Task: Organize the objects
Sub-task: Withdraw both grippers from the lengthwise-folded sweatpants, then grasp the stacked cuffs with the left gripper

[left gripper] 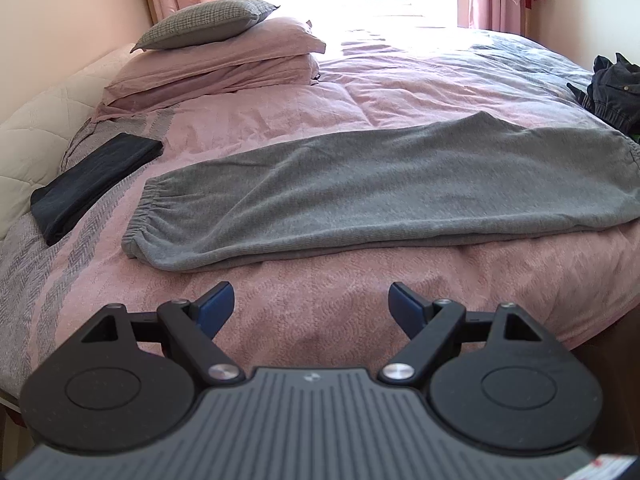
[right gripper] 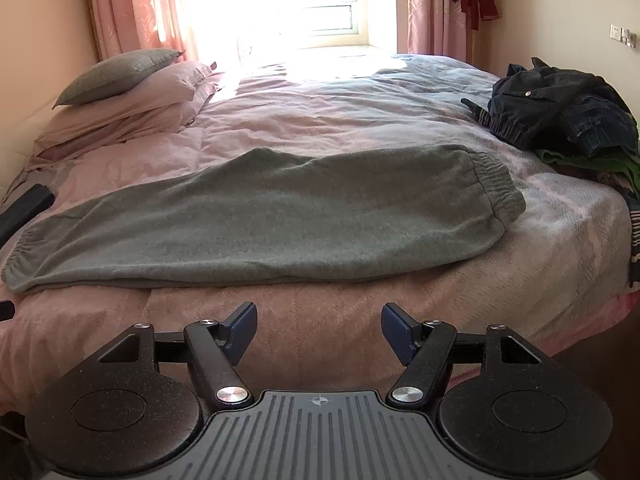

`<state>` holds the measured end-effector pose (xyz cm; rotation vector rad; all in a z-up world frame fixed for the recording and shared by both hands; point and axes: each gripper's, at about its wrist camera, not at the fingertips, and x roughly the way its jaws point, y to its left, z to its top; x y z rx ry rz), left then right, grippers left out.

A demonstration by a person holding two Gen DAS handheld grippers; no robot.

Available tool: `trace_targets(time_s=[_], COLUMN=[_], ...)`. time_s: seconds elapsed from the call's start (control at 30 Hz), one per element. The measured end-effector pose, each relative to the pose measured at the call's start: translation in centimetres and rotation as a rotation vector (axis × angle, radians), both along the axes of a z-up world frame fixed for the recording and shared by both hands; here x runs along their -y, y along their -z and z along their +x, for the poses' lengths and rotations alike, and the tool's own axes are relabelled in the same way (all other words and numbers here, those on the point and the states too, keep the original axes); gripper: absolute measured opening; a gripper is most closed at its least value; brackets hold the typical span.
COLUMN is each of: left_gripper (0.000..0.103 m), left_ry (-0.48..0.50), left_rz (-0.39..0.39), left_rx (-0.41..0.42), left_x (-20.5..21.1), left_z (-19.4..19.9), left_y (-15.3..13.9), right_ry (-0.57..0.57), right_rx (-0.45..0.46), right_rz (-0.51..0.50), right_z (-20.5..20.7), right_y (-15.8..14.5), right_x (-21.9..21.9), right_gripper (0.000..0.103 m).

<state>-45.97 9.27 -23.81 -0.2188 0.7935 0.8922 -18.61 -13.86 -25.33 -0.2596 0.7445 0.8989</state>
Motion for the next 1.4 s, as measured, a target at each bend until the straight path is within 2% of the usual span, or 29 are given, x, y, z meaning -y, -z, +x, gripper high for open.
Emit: trace_targets(time_s=[0.3,0.47,0.63,0.73,0.77,0.8,0.87,0.93,1.03,1.17,1.4], left_gripper=[0.082,0.082,0.080,0.061,0.048,0.041,0.036,0.036,0.038,0.039,0.041], left_ry=[0.013,-0.014,-0.121,-0.205,-0.239,-0.272,-0.336,-0.392,-0.451,-0.505,-0.526], left_rz=[-0.037,-0.073,-0.160,-0.226,-0.254,-0.280,-0.302,-0.302,-0.348,-0.386,-0.352], left_rx=[-0.018,-0.001,0.119,0.255,0.306,0.356,0.420,0.454,0.520,0.540,0.565], left_x=[-0.9,-3.3,-8.2,-12.0,-13.4,-14.8,-17.2,-19.1,-21.5,-23.9,-25.2], left_z=[0.8,-0.2,-3.9,-6.7,-7.7,-8.6,-10.1,-11.2,-12.2,-12.4,-11.6], left_y=[1.5,3.0,4.3,5.1,5.4,5.8,6.7,7.5,8.7,10.6,12.4], right_ry=[0.013,-0.027,-0.067,-0.094,-0.104,-0.113,-0.122,-0.129,-0.123,-0.090,-0.080], right_rx=[-0.007,-0.023,-0.050,-0.123,-0.123,-0.119,-0.117,-0.128,-0.149,-0.174,-0.162], right_rz=[-0.024,-0.046,-0.012,-0.044,-0.036,-0.031,-0.026,-0.023,-0.019,-0.012,0.049], right_z=[0.7,0.7,0.6,0.9,0.7,0.4,0.0,-0.1,0.2,1.0,0.8], right_y=[0.6,1.9,2.9,4.4,4.7,5.0,5.3,5.7,6.2,6.6,6.3], right_x=[-0.5,-2.3,-4.9,-7.5,-8.2,-8.9,-10.2,-11.3,-12.4,-13.1,-15.2], right_gripper=[0.066,0.066,0.066,0.065,0.065,0.065,0.065,0.065,0.065,0.065,0.065])
